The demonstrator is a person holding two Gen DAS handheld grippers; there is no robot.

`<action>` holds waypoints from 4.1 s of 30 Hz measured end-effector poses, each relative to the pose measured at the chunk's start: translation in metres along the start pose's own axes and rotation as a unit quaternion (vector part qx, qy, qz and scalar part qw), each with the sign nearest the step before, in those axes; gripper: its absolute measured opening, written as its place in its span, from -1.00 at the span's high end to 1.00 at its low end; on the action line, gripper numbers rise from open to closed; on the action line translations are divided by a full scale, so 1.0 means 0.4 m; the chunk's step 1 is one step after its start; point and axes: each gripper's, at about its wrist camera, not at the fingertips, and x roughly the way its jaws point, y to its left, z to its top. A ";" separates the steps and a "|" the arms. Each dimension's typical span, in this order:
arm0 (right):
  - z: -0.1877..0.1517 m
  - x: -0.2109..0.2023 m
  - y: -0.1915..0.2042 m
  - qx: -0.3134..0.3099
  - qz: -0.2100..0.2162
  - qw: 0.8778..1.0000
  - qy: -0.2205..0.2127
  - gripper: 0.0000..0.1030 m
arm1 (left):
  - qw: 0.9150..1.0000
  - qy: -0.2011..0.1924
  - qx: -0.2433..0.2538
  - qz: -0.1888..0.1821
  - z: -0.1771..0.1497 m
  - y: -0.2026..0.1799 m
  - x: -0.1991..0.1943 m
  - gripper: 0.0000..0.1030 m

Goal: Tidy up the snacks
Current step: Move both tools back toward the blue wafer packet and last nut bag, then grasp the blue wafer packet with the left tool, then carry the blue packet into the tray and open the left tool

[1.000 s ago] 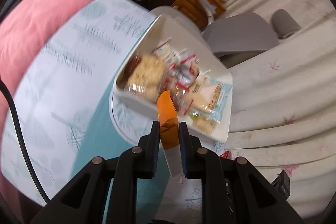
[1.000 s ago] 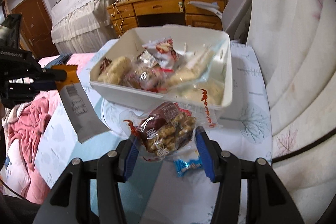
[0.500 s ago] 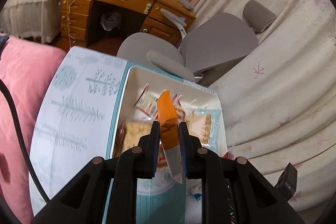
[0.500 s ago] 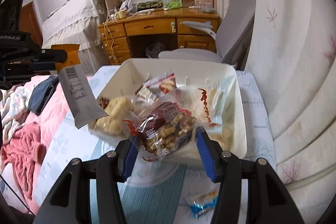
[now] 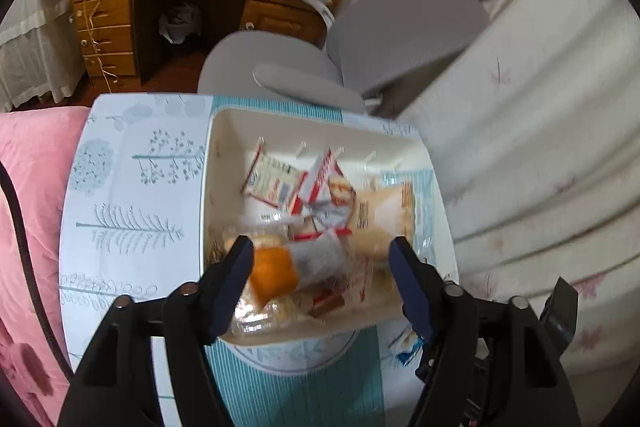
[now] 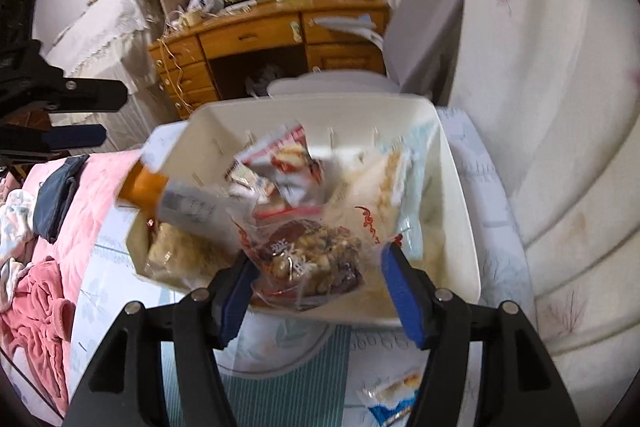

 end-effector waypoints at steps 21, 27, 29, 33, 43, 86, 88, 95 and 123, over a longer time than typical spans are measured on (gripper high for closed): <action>-0.136 -0.069 -0.130 0.085 0.017 0.996 0.010 -0.49 | 0.997 0.077 0.010 -0.015 -0.236 -0.094 0.068 -0.48; -0.157 -0.085 -0.184 0.104 0.014 0.994 0.009 -0.49 | 0.994 0.096 0.057 -0.017 -0.267 -0.174 0.105 -0.48; -0.169 -0.091 -0.203 0.115 0.012 0.993 0.012 -0.49 | 0.992 0.096 0.078 -0.013 -0.273 -0.202 0.121 -0.48; -0.203 -0.092 -0.239 0.136 0.011 0.990 0.023 -0.49 | 0.989 0.103 0.104 -0.006 -0.278 -0.241 0.158 -0.48; -0.300 -0.060 -0.285 0.159 0.015 0.985 0.060 -0.49 | 0.983 0.120 0.141 -0.007 -0.278 -0.309 0.250 -0.48; -0.206 0.153 -0.406 0.071 0.102 0.989 0.078 -0.19 | 0.891 0.114 0.436 -0.057 -0.485 -0.487 0.503 -0.11; -0.200 0.161 -0.405 0.061 0.112 0.989 0.081 -0.10 | 0.891 0.113 0.438 -0.045 -0.489 -0.492 0.501 -0.02; -0.182 0.180 -0.396 0.032 0.125 0.988 0.089 0.02 | 0.908 0.110 0.403 -0.011 -0.479 -0.494 0.502 0.33; -0.141 0.009 -0.400 0.000 0.202 0.974 0.102 0.03 | 0.980 0.064 0.159 0.102 -0.399 -0.362 0.209 0.45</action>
